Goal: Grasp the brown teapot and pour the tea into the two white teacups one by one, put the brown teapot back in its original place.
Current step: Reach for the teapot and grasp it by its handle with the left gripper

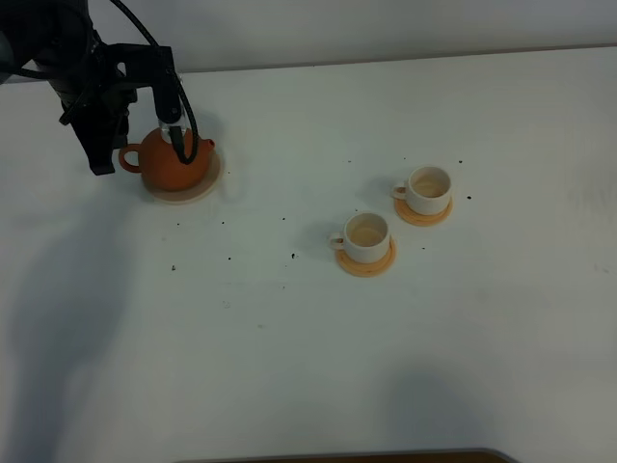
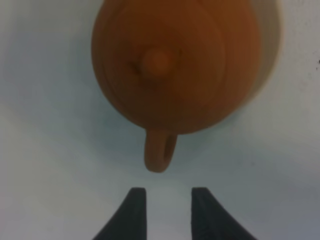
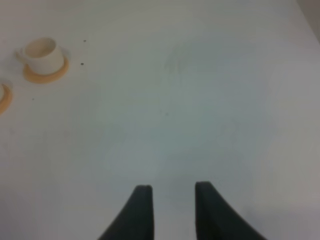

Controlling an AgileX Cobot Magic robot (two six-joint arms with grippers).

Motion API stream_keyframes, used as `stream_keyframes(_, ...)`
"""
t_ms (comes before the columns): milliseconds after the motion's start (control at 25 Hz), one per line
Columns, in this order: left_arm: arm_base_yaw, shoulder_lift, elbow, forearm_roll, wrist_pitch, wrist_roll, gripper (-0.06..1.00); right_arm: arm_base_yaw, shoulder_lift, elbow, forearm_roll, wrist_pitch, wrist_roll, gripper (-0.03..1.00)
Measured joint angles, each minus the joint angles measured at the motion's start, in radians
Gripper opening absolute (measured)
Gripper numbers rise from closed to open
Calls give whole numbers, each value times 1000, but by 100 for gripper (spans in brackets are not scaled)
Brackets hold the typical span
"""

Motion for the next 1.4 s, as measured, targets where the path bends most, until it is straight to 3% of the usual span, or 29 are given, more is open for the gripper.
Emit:
stream_keyframes(480,64,49,0,-95,-23,15,47,0,0,0,0,0,0,24)
stream_keyframes(840,70,98,0,-112,-95,16,48,0,0,0,0,0,0,24)
stream_keyframes(1400,71,105,0,-199,21,5,48,0,0,0,0,0,0,24)
